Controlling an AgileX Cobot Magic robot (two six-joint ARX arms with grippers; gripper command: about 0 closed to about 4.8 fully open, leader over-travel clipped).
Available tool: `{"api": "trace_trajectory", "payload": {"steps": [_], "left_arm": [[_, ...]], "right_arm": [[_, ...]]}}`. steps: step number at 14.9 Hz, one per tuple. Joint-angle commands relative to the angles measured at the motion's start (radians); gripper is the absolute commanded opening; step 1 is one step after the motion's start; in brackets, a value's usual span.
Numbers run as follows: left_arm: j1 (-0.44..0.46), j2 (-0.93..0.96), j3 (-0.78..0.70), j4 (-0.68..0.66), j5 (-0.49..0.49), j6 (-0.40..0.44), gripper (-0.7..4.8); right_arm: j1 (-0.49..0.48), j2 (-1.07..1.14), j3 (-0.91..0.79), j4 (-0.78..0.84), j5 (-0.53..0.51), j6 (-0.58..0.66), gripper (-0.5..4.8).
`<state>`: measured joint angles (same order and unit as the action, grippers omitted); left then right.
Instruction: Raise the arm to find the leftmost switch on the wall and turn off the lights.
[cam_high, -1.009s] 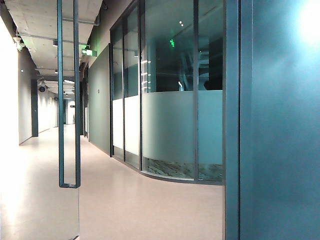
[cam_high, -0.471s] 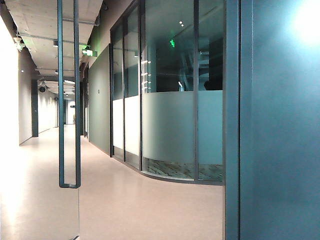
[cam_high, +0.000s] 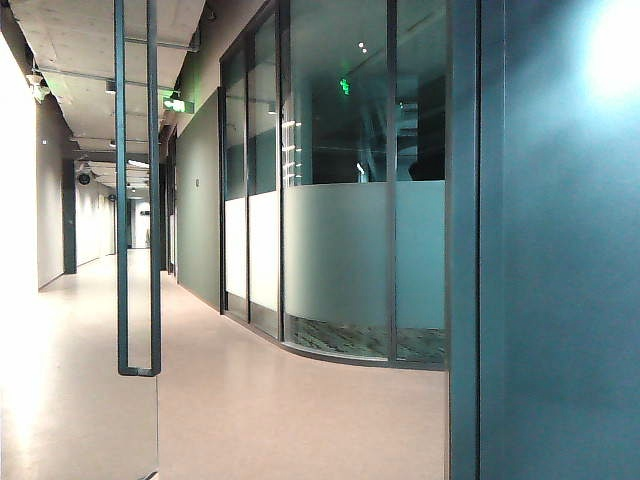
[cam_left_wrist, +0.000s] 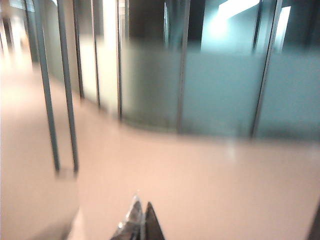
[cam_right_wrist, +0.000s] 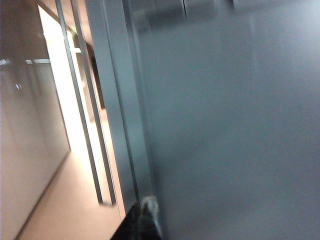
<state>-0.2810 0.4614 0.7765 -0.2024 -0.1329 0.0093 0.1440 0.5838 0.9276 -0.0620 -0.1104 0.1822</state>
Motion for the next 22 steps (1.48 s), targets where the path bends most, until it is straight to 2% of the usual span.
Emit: {"api": "trace_trajectory", "payload": {"steps": [1, 3, 4, 8, 13, 14, 15, 17, 19, 22], "left_arm": [[0.0, 0.003, -0.002, -0.126, 0.006, -0.066, -0.05], [0.0, 0.003, -0.002, -0.144, 0.006, -0.092, -0.05], [0.0, 0.002, -0.002, -0.144, 0.006, -0.143, -0.05], [0.0, 0.002, -0.002, -0.145, 0.006, -0.14, -0.05], [0.001, 0.001, -0.002, -0.149, 0.005, -0.14, -0.05], [0.021, -0.013, -0.002, -0.166, 0.005, -0.124, -0.05], [0.07, -0.043, -0.004, -0.187, 0.006, -0.064, -0.05], [0.19, -0.135, -0.024, -0.256, 0.018, -0.114, -0.05], [0.258, -0.224, -0.146, -0.216, 0.014, -0.069, -0.05], [0.275, -0.351, -0.429, -0.039, 0.044, -0.079, -0.05]], "right_arm": [[0.001, -0.066, -0.067, -0.09, 0.003, -0.003, -0.01], [0.002, -0.079, -0.088, -0.182, 0.001, -0.003, -0.01], [0.002, -0.079, -0.089, -0.224, 0.001, -0.003, -0.01], [0.002, -0.079, -0.089, -0.339, 0.001, -0.003, -0.01], [0.002, -0.08, -0.089, -0.361, 0.001, -0.003, -0.01], [0.002, -0.08, -0.089, -0.361, 0.001, -0.003, -0.01], [0.002, -0.081, -0.089, -0.361, 0.001, -0.003, -0.01], [0.002, -0.081, -0.089, -0.361, 0.002, -0.003, -0.01], [0.002, -0.085, -0.089, -0.36, 0.0, -0.003, -0.01], [0.002, -0.091, -0.089, -0.361, 0.003, -0.003, -0.01]]}}
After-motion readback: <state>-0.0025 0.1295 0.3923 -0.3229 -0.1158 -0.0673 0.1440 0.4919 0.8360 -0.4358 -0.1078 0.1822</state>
